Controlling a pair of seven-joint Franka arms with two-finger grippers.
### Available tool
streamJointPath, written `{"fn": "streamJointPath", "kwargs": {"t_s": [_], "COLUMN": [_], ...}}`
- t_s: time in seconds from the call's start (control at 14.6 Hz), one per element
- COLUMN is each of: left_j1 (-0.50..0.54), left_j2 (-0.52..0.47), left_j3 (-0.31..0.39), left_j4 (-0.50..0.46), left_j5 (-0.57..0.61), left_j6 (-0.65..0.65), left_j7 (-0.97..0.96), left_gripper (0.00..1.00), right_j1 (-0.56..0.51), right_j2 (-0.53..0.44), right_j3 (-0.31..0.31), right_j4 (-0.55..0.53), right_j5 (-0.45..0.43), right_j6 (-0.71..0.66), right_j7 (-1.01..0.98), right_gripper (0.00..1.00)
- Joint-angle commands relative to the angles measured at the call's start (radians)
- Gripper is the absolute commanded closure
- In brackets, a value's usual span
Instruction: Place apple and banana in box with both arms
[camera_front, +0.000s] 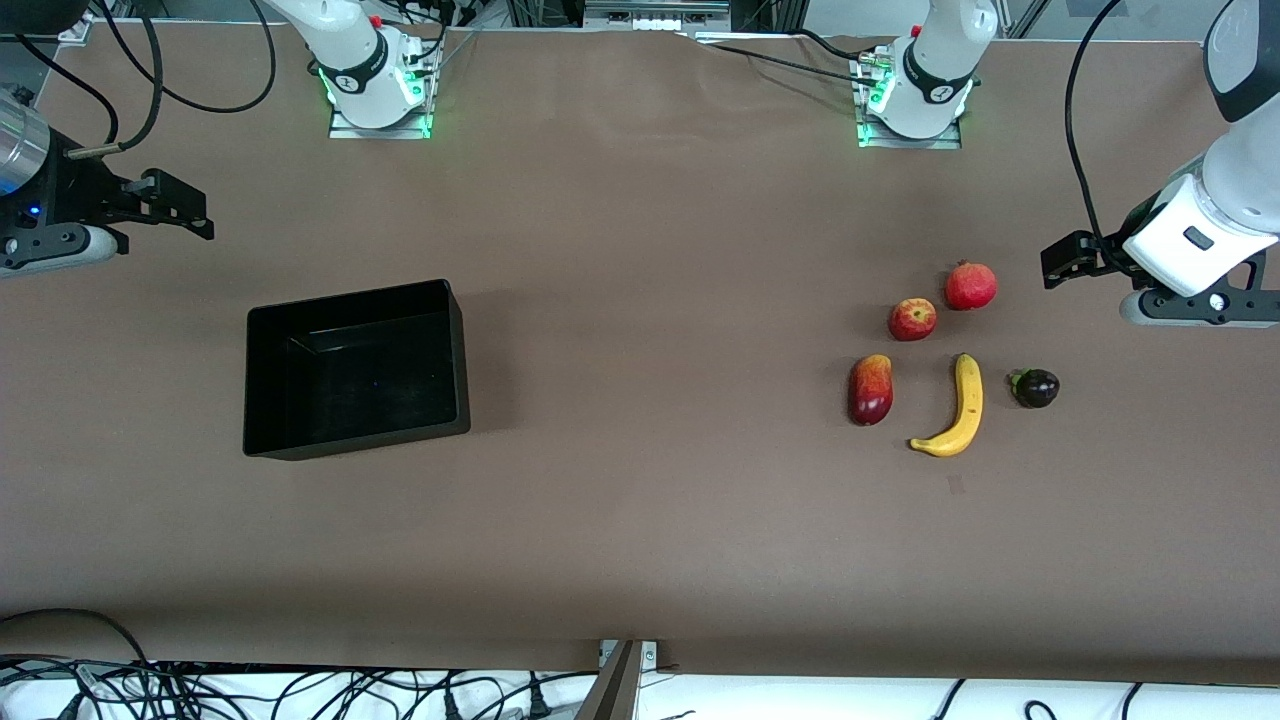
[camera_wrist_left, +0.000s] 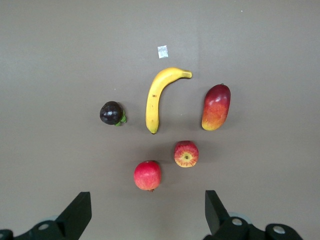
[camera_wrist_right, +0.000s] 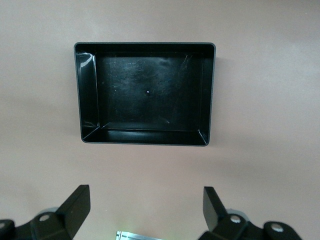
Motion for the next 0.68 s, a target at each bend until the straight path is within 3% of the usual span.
{"fn": "streamJointPath", "kwargs": {"t_s": [0.0,0.62], "left_j1": [0.007,0.003], "left_j2": [0.006,0.008], "left_j3": [0.005,0.001], "left_j4": [0.017,0.015], "left_j5": [0.007,0.008], "left_j6": [0.002,0.014], "left_j7": [0.01,0.004], "left_gripper": [0.0,0.0], "right_j1": [-0.021,-0.021], "right_j2": [0.015,0.025], "right_j3": [0.012,-0.006], "right_j4": [0.034,0.032], "right_j5": [-0.012,-0.019], "right_j6": [-0.021,-0.015], "right_j7": [-0.006,-0.005], "right_gripper": [0.0,0.0]}}
